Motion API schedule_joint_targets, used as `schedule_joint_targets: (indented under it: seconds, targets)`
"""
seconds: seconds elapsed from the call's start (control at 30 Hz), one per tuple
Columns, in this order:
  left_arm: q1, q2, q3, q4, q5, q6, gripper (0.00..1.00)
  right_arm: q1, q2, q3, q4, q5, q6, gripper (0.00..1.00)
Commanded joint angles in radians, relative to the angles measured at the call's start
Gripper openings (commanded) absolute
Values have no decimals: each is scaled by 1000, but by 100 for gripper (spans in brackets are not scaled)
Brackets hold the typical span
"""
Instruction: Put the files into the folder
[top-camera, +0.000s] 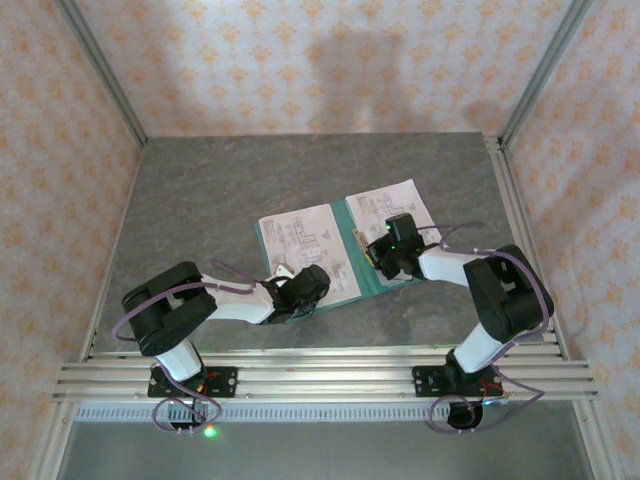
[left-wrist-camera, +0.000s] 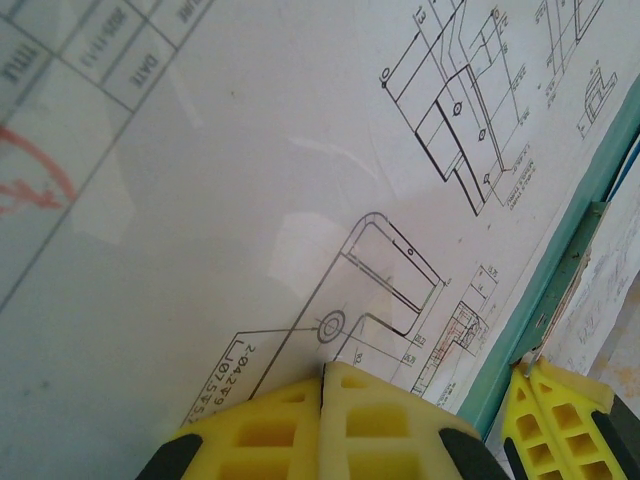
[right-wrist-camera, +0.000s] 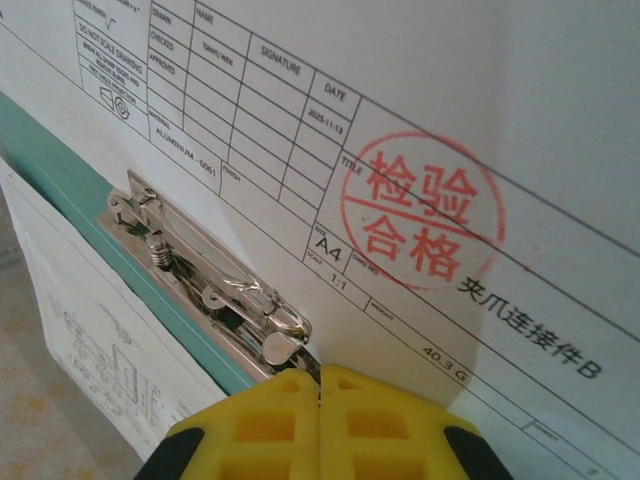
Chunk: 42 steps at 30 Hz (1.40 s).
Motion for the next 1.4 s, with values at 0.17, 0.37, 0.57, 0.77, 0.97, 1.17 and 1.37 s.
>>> schedule_joint_targets:
  seconds: [0.17, 0.37, 0.57, 0.77, 0.97, 1.17, 1.37]
  targets:
    - [-14, 74, -45, -199, 36, -20, 0, 40, 144, -13, -354, 203, -6, 0]
    - [-17, 74, -48, -195, 36, -21, 0, 51, 180, 3, -422, 255, 20, 0]
    - [-17, 81, -50, -182, 38, -20, 0, 63, 208, 17, -466, 291, 29, 0]
    - [-17, 83, -52, -176, 42, -20, 0, 77, 260, 43, -513, 319, 36, 0]
    - [-16, 87, -51, -172, 41, -18, 0, 88, 323, 37, -503, 312, 53, 0]
    - [-15, 93, -50, -171, 44, -15, 0, 99, 283, 37, -459, 290, 48, 0]
    - [-14, 80, -36, -208, 36, 3, 0, 126, 101, 135, -483, 269, -41, 14]
